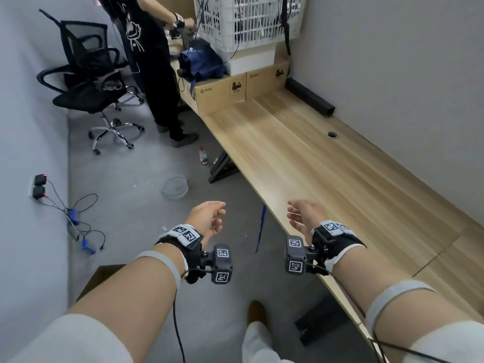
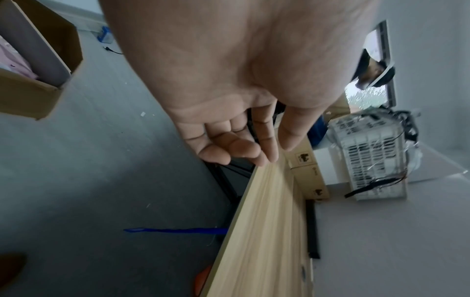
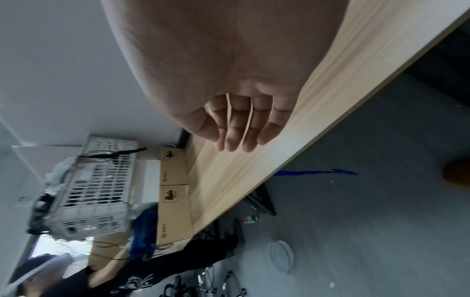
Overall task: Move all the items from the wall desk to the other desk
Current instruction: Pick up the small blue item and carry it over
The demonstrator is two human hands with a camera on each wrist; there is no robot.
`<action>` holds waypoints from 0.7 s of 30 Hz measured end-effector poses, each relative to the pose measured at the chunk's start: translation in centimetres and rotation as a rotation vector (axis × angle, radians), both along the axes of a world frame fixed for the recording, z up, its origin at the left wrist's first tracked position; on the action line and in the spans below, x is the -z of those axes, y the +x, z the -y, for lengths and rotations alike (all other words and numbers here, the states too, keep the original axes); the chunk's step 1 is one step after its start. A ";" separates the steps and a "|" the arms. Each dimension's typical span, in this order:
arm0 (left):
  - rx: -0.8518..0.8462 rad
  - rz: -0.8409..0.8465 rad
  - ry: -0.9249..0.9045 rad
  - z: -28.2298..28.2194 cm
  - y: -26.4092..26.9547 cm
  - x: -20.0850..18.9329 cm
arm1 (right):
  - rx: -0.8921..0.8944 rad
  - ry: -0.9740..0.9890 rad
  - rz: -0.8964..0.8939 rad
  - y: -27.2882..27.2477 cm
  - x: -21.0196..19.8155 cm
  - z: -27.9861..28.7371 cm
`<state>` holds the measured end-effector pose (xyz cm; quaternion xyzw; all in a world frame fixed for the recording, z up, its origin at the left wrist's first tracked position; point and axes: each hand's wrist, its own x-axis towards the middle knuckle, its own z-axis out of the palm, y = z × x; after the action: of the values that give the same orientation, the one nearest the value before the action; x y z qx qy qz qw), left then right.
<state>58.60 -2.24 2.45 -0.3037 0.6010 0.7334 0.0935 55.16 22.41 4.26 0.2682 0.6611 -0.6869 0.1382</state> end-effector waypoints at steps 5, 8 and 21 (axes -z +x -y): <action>0.118 0.117 0.003 -3.0 -5.9 4.1 | -0.155 0.307 -0.006 -5.8 4.9 0.3; 0.212 0.185 0.023 -4.7 -9.5 6.7 | -0.378 0.582 -0.035 -8.4 8.0 0.1; 0.515 0.214 -0.059 -8.3 -18.6 18.8 | -0.876 1.265 -0.083 -13.1 16.2 2.5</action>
<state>39.99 6.09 -16.33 -0.2194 0.6662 0.6313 0.3309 42.09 19.92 -11.94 -0.0163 0.9785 -0.0703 0.1930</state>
